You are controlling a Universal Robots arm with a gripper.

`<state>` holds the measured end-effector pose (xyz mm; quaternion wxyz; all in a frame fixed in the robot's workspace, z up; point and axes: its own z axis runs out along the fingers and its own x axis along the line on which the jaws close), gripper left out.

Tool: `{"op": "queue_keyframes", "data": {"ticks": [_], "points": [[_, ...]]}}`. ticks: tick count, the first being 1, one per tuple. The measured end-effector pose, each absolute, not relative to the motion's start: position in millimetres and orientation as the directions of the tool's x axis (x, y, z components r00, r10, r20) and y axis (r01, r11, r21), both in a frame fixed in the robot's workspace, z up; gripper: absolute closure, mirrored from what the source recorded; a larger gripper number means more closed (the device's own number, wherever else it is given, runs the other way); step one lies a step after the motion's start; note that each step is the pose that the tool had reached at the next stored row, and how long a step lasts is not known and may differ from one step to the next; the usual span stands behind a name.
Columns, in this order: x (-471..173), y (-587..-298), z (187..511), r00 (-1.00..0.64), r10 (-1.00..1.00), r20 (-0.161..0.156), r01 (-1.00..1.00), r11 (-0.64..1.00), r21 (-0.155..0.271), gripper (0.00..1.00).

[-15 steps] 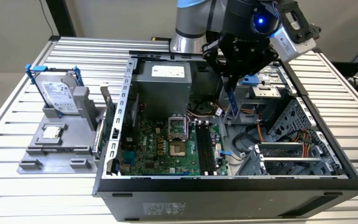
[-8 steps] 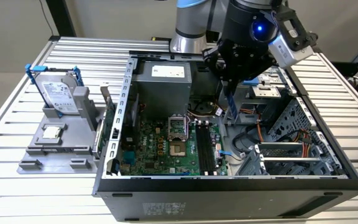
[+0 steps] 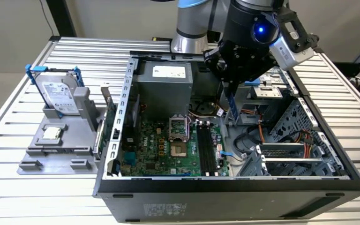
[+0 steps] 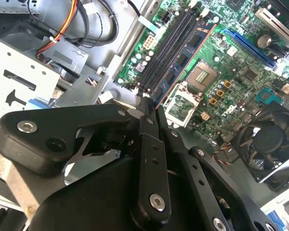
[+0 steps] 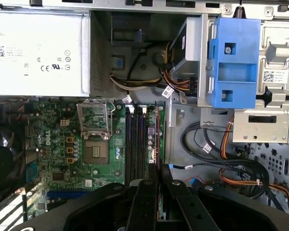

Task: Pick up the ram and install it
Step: 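Insert the ram into the slot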

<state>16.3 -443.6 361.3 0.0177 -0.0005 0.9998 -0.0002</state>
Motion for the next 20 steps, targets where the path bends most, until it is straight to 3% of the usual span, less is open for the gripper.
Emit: {"op": "queue_keyframes", "data": {"ticks": [20], "points": [[16.3,-444.4,343.1,-0.999,-0.001,-0.035,-0.001,1.0,-0.001,1.0]]}}
